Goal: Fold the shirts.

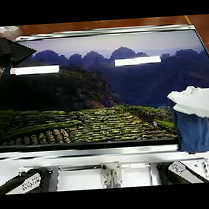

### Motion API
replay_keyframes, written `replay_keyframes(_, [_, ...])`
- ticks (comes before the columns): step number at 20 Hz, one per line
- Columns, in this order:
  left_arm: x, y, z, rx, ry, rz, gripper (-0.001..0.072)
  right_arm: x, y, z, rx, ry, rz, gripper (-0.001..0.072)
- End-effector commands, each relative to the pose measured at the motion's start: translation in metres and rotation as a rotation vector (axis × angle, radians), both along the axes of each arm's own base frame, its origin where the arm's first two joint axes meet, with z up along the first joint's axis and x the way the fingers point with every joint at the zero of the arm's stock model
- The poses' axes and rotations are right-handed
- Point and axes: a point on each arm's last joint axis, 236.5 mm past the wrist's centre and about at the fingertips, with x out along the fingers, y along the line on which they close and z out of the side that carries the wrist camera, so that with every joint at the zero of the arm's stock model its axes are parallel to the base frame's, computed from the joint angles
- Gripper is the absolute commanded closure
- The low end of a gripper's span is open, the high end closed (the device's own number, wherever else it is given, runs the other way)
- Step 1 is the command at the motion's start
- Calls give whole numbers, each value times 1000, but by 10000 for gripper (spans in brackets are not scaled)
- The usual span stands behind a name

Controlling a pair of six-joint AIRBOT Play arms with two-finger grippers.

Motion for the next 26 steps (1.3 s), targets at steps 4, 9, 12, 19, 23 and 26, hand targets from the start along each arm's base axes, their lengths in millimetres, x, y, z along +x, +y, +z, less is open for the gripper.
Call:
replay_keyframes(4, [-2,-1,0,0,4,-7,667,-77,37,-76,152,248,-173,646])
replay_keyframes(9, [-2,-1,0,0,3,-7,667,-118,70,-126,230,306,-326,611])
replay_keyframes(12, [-2,-1,0,0,4,-7,667,-126,68,-135,185,301,-330,111])
replay_keyframes(19, [11,7,-26,89,30,21,669,-53,-34,18,-323,-87,-256,112])
replay_keyframes(23, [13,22,-120,545,209,96,669,74,54,69,-350,-391,199,110])
replay_keyframes(26, [-8,-1,-184,786,370,-7,300,96,153,17,-176,-220,487,102])
